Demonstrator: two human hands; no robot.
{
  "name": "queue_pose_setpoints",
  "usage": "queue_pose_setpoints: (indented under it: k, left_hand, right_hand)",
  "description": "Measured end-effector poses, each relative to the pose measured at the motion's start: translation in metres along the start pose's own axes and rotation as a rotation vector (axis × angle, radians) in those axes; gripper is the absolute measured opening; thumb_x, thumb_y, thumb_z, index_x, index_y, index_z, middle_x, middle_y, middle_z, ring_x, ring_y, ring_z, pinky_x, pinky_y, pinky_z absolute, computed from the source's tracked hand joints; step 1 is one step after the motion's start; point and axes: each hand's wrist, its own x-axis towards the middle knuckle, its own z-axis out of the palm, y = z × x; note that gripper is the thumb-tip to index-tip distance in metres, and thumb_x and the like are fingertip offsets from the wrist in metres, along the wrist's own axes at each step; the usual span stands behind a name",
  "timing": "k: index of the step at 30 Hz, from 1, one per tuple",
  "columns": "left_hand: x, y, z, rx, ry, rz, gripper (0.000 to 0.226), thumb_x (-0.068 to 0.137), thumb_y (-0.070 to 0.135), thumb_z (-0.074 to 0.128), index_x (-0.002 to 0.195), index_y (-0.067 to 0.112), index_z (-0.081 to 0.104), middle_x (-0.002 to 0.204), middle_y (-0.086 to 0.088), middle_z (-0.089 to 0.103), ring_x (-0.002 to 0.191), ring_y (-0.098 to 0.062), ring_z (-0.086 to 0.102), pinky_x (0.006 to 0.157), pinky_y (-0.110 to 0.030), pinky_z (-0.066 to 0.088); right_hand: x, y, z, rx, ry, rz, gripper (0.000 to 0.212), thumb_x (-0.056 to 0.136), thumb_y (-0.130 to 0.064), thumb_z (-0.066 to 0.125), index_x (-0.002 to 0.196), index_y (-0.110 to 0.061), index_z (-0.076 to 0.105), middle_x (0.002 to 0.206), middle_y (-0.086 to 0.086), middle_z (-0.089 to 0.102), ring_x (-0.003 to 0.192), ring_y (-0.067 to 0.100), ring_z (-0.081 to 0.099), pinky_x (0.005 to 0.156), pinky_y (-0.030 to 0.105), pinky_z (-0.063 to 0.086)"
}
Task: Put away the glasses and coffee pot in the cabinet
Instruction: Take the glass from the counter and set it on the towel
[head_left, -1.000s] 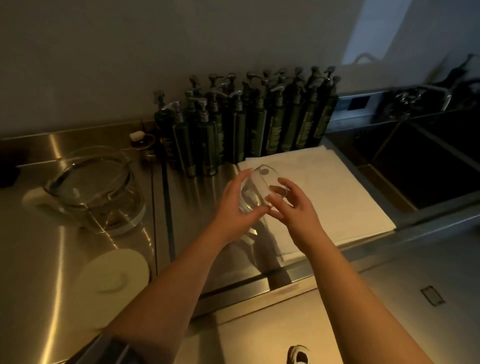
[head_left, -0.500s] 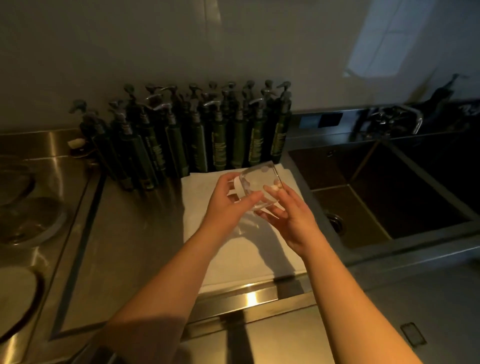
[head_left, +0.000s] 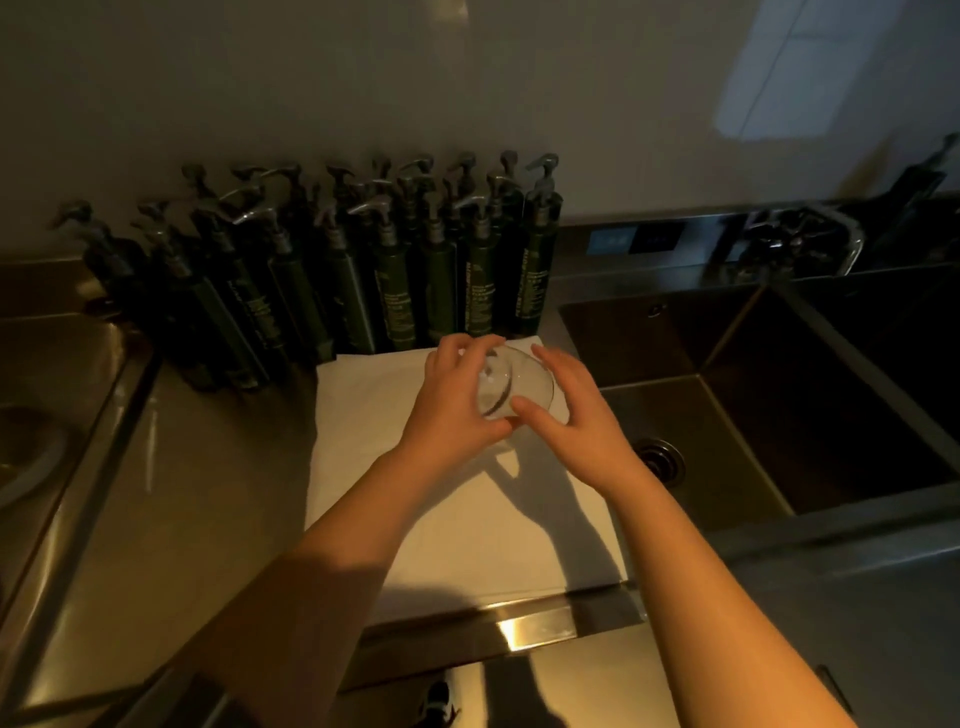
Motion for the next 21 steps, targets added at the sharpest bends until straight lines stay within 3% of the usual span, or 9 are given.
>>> queue_pose_setpoints:
  k: [3, 7, 10, 14, 19, 21]
  left_hand:
    - [0.012, -0.005, 0.008, 0.044, -0.042, 0.026, 0.082, 0.070, 0.024, 0.081, 0.142, 0.027, 0.040, 0.135, -0.003, 0.031, 0.128, -0.021, 0.032, 0.104, -0.032, 0.037]
    - [0.028, -0.015, 0.023, 0.027, -0.039, 0.043, 0.083, 0.075, 0.026, 0.079, 0.145, 0.031, 0.035, 0.137, -0.003, 0.032, 0.130, -0.020, 0.029, 0.106, -0.034, 0.035]
    - [0.042, -0.024, 0.034, 0.028, -0.015, 0.042, 0.083, 0.077, 0.028, 0.078, 0.146, 0.031, 0.032, 0.140, -0.001, 0.033, 0.132, -0.018, 0.028, 0.106, -0.030, 0.033]
    - [0.059, -0.036, 0.049, 0.028, -0.003, 0.026, 0.087, 0.077, 0.026, 0.079, 0.148, 0.031, 0.029, 0.145, 0.001, 0.035, 0.134, -0.016, 0.026, 0.109, -0.031, 0.031]
    - [0.078, -0.054, 0.067, -0.003, -0.047, -0.012, 0.089, 0.074, 0.023, 0.081, 0.147, 0.027, 0.031, 0.145, -0.001, 0.040, 0.134, -0.019, 0.030, 0.111, -0.039, 0.033]
    - [0.084, -0.058, 0.074, -0.019, -0.052, -0.014, 0.087, 0.073, 0.022, 0.081, 0.146, 0.023, 0.034, 0.144, -0.003, 0.042, 0.133, -0.021, 0.033, 0.110, -0.041, 0.033]
  right_hand:
    - [0.011, 0.006, 0.010, -0.040, 0.030, 0.039, 0.067, 0.085, -0.040, 0.068, 0.144, -0.025, 0.038, 0.147, -0.001, 0.037, 0.133, 0.009, 0.035, 0.107, 0.027, 0.032]
    - [0.030, 0.023, 0.016, 0.018, 0.055, 0.125, 0.070, 0.083, -0.034, 0.071, 0.144, -0.018, 0.040, 0.142, 0.004, 0.046, 0.129, 0.014, 0.044, 0.109, 0.036, 0.038]
    - [0.045, 0.037, 0.018, 0.083, 0.039, 0.175, 0.068, 0.084, -0.030, 0.071, 0.143, -0.016, 0.040, 0.140, 0.003, 0.049, 0.126, 0.012, 0.048, 0.107, 0.033, 0.040]
    - [0.065, 0.055, 0.020, 0.158, 0.021, 0.235, 0.055, 0.087, -0.018, 0.068, 0.137, -0.010, 0.045, 0.130, 0.004, 0.057, 0.118, 0.014, 0.056, 0.098, 0.023, 0.046]
    - [0.082, 0.077, 0.024, 0.150, 0.034, 0.294, 0.045, 0.090, -0.013, 0.063, 0.132, -0.008, 0.048, 0.125, 0.007, 0.060, 0.115, 0.017, 0.058, 0.098, 0.032, 0.047]
    - [0.086, 0.084, 0.025, 0.176, 0.038, 0.328, 0.042, 0.091, -0.008, 0.061, 0.132, -0.007, 0.048, 0.123, 0.007, 0.060, 0.112, 0.014, 0.060, 0.095, 0.029, 0.048]
